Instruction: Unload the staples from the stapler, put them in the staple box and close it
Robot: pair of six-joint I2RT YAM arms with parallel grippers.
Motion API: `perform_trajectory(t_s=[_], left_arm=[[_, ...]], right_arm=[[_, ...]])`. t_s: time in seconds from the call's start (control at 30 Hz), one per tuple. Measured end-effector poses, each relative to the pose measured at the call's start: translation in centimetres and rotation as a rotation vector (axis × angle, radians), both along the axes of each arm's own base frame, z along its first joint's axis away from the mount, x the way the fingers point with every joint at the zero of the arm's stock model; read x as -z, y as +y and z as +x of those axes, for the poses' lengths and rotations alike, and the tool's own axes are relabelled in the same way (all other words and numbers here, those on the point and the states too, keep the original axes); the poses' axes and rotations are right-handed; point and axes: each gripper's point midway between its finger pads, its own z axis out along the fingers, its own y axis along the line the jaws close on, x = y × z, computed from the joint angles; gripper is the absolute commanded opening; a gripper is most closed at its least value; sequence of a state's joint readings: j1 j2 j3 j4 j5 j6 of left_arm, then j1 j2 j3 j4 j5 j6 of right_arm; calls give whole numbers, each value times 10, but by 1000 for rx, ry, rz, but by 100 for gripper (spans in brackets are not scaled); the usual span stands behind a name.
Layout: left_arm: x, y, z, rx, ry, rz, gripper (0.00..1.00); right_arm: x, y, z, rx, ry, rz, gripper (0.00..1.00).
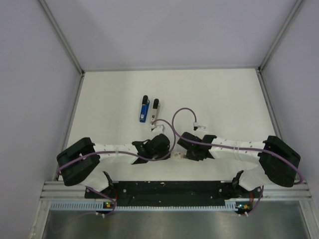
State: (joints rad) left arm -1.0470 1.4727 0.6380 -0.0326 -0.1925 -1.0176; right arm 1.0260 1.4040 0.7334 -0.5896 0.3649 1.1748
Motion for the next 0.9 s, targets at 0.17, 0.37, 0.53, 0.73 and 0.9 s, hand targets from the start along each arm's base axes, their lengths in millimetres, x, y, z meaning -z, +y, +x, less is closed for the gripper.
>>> perform_trajectory(t_s=[0.17, 0.37, 0.53, 0.73, 0.9], left_arm=[[-2, -4, -3, 4, -15, -6, 0], [0, -4, -4, 3, -23, 6, 0], [3, -4, -5, 13, -21, 16, 0], [6, -11, -6, 55, -20, 15, 0], [6, -18, -6, 89, -24, 10, 0]], right_arm=[[4, 0, 0, 4, 7, -10, 0], [3, 6, 4, -8, 7, -17, 0], [2, 6, 7, -46, -7, -40, 0], [-5, 14, 16, -155, -51, -53, 0], [-8, 28, 20, -244, -78, -23, 0]])
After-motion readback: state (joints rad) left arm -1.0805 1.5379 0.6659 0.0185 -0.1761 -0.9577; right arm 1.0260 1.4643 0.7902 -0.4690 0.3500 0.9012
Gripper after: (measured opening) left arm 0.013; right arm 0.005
